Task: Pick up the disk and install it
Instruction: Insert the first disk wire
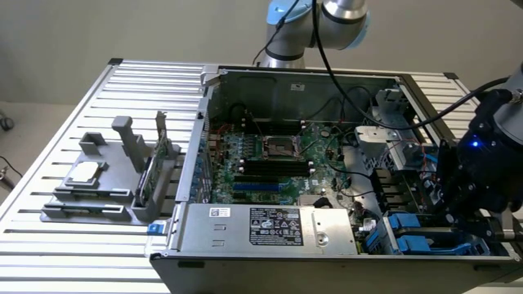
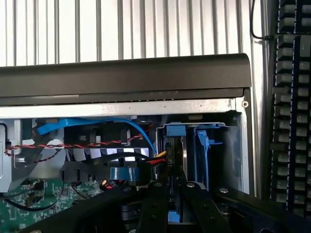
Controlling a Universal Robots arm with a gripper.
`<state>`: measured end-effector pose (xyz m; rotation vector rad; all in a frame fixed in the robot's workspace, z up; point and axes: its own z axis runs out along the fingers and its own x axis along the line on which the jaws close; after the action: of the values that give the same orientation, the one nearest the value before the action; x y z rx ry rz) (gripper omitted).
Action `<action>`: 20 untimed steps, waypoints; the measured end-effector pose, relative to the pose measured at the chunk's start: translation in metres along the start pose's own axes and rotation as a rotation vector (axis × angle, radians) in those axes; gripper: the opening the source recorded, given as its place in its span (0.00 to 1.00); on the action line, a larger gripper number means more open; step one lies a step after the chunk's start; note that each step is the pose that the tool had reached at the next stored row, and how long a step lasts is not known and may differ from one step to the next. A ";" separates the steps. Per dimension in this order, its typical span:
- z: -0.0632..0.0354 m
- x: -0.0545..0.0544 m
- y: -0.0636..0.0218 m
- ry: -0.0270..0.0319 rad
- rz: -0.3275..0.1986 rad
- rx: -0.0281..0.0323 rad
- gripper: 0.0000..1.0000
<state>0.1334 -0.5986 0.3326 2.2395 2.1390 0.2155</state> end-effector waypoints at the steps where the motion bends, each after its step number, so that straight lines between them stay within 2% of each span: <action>1: 0.0001 0.000 0.0000 -0.0015 0.000 0.0000 0.17; 12: 0.0006 0.003 0.0012 -0.0140 -0.001 -0.0003 0.17; 19: -0.0006 0.003 0.0014 -0.0146 -0.001 0.0007 0.18; 20: -0.0018 0.003 0.0015 -0.0147 -0.001 0.0008 0.25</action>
<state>0.1348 -0.5957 0.3347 2.2330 2.1336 0.1976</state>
